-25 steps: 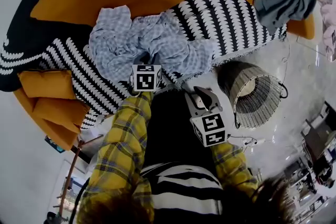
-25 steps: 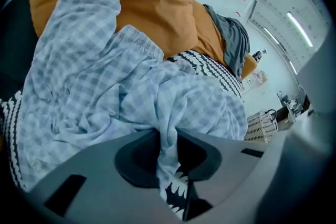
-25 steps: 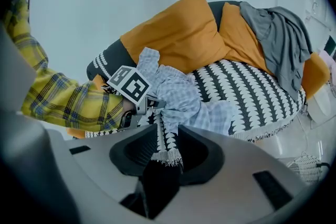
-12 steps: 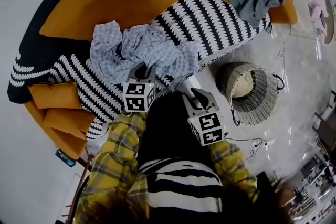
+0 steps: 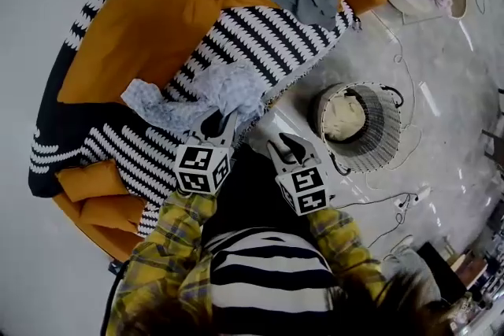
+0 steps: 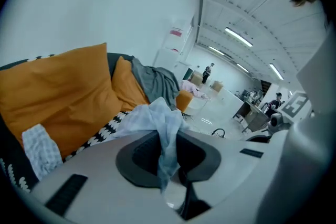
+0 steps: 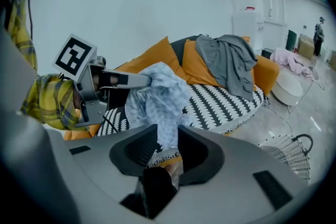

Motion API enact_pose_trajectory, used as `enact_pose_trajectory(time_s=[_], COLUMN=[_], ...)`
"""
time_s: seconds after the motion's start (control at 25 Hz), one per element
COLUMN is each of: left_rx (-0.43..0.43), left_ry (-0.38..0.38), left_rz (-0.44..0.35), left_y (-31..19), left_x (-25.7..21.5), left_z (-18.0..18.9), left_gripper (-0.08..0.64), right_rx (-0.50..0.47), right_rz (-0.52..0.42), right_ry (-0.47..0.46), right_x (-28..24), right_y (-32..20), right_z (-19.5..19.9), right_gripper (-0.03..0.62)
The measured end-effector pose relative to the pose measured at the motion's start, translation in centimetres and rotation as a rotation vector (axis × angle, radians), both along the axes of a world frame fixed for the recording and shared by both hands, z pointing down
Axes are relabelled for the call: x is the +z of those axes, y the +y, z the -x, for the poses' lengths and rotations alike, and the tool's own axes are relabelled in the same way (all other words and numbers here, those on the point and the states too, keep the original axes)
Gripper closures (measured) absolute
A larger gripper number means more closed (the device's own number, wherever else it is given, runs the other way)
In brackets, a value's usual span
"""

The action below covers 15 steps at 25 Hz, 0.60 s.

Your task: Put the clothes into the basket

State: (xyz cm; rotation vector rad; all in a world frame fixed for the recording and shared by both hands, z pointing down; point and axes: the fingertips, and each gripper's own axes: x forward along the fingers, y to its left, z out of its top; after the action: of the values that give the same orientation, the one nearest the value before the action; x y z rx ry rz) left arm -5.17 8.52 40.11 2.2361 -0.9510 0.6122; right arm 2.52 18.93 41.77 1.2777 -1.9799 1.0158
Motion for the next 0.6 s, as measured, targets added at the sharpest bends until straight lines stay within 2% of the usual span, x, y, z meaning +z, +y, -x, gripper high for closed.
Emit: enact_pose_trajectory(time_s=[0.48, 0.6], left_rx=[0.251, 0.338], left_ry=[0.105, 0.134], left_rz=[-0.058, -0.07], left_y=[3.8, 5.1], left_x=[-8.9, -10.6], left_z=[-15.5, -19.6], left_gripper=[0.492, 0.492], right_rx=[0.257, 0.341], right_rz=[-0.08, -0.096], right_ry=[-0.007, -0.003], right_x=[-3.6, -3.9], right_y=[4.2, 5.4], right_z=[-11.2, -14.2], right_gripper=[0.459, 0.459])
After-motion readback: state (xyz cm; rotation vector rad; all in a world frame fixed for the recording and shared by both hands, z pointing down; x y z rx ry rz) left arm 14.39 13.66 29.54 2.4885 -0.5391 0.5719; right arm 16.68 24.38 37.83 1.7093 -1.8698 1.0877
